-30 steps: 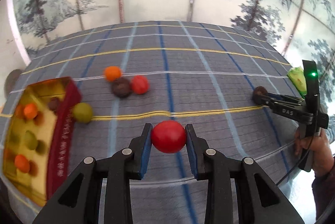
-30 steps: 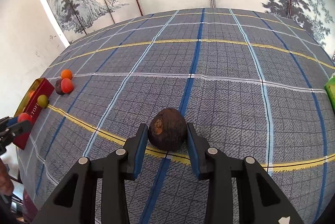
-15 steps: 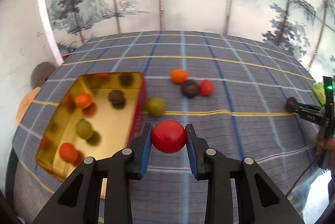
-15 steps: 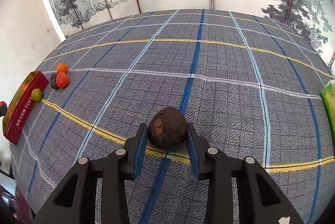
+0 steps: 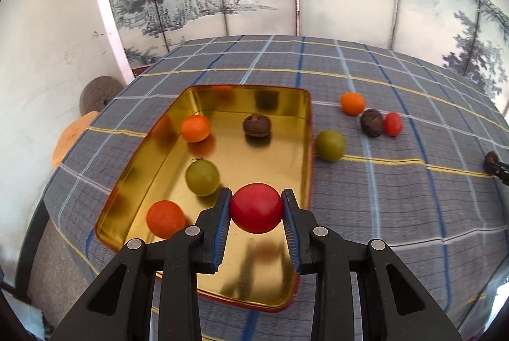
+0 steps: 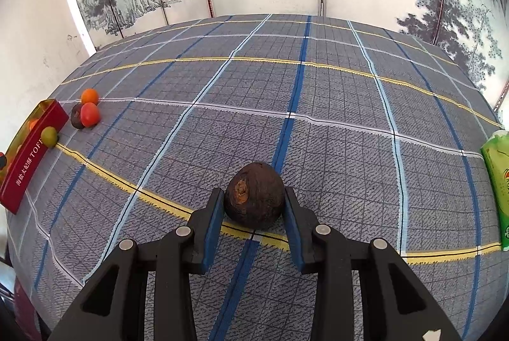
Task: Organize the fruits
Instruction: 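Carry the red tomato into the tin and open the left gripper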
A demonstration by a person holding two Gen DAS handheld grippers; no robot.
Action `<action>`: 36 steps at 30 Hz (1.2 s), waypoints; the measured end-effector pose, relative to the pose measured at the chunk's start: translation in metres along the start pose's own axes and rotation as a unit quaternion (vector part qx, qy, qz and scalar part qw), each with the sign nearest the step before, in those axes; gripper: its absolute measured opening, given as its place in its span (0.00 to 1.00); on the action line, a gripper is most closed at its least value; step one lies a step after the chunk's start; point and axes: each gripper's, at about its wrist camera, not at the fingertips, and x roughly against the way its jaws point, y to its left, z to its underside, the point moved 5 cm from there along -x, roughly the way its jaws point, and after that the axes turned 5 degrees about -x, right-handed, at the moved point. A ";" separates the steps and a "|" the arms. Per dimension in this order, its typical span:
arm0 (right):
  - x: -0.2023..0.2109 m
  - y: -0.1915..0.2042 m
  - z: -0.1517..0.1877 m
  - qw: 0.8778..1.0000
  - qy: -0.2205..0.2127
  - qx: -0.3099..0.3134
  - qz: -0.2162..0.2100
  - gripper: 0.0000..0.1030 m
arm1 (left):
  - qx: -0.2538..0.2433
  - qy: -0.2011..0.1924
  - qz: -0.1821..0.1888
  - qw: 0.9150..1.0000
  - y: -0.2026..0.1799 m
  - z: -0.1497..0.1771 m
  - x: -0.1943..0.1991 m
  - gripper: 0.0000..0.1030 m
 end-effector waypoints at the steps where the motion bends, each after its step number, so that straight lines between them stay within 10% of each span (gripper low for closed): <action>1: 0.000 0.000 0.000 1.000 0.000 0.001 0.001 0.33 | 0.000 0.001 -0.002 1.000 0.002 0.000 -0.002 0.32; 31: 0.000 0.003 0.000 1.000 0.002 0.015 0.015 0.35 | 0.002 0.027 -0.016 0.999 0.018 0.020 -0.025 0.33; 36: 0.000 0.004 0.000 1.000 0.002 0.016 0.016 0.35 | 0.006 0.012 -0.021 1.000 0.019 0.016 -0.017 0.53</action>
